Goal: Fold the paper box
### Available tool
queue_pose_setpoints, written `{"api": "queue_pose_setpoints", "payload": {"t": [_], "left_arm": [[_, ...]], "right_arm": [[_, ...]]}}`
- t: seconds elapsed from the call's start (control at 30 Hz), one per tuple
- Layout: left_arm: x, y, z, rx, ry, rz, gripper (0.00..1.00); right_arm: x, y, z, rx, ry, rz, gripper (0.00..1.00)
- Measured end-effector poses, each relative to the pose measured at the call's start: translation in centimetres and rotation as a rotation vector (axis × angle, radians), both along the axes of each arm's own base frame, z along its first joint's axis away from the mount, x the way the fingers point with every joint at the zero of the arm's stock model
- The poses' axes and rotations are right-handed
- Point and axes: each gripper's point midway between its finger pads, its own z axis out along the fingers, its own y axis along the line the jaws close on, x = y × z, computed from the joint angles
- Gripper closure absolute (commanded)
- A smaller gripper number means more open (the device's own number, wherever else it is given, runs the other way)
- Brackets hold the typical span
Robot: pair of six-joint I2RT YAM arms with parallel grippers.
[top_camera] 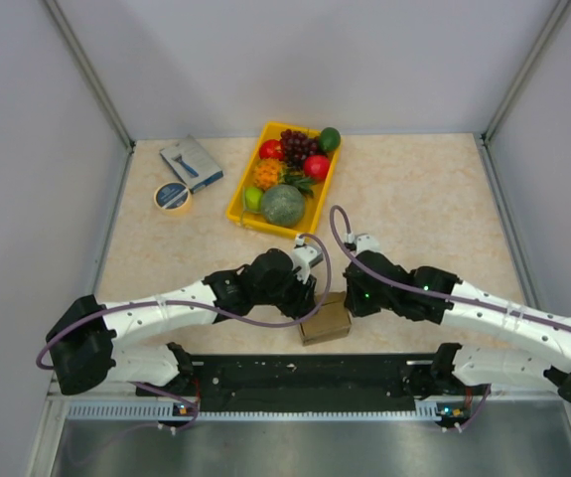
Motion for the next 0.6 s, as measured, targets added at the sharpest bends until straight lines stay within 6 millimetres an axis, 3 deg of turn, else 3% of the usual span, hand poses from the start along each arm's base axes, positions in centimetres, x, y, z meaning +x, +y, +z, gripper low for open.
{"api": "queue_pose_setpoints", "payload": {"t": [0.6], "left_arm": [[0.21, 0.11, -0.07, 0.01, -0.021, -0.004, 0.68]], "right_arm": [[-0.46, -0.2, -0.92, -0.086, -0.237, 0.081, 1.0]]}}
